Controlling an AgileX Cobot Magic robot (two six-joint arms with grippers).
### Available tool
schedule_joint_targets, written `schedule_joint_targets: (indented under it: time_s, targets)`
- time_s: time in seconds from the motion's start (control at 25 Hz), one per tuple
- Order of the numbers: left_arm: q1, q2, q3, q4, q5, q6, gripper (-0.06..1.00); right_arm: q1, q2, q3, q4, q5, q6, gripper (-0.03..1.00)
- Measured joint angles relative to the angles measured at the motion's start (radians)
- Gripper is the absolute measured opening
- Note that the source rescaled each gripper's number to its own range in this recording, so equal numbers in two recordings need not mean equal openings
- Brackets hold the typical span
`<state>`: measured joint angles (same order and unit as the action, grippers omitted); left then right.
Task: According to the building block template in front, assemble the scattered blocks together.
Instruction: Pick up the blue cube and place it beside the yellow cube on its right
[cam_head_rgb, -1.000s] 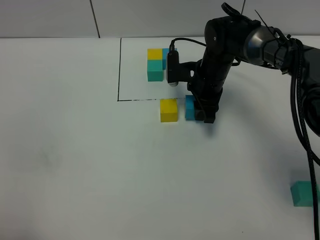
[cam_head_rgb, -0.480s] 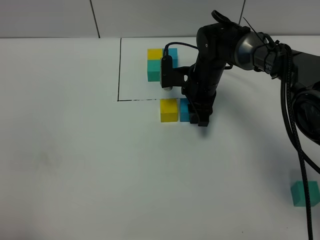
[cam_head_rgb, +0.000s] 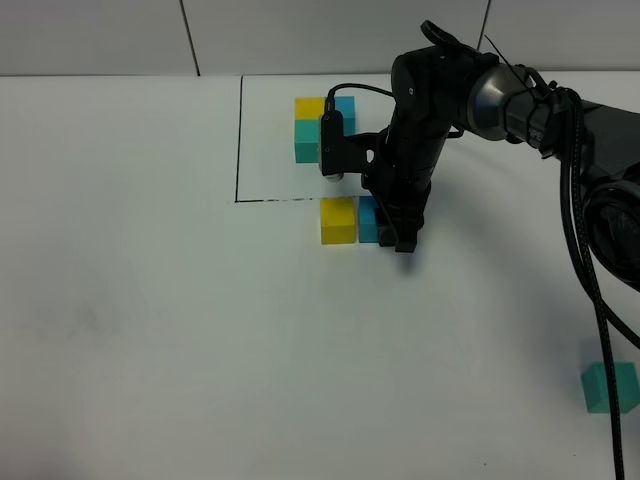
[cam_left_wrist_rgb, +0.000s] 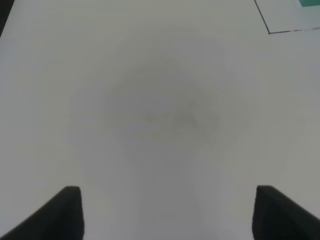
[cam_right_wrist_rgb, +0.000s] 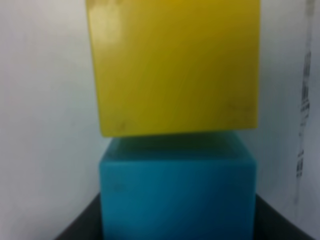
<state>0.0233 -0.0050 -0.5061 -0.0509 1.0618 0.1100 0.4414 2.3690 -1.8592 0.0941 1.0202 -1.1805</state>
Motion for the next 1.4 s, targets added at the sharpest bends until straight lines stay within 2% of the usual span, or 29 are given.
schedule_joint_targets:
  time_s: [1.04,1.4]
  targets:
    - [0.000,0.000,0.000,0.000,0.000,0.000,0.62,0.011,0.007,0.000,0.007,-0.018,0.024,0.01]
    - [0.000,0.000,0.000,0.000,0.000,0.000,0.62,0.012,0.007,-0.001,-0.004,-0.016,0.000,0.01]
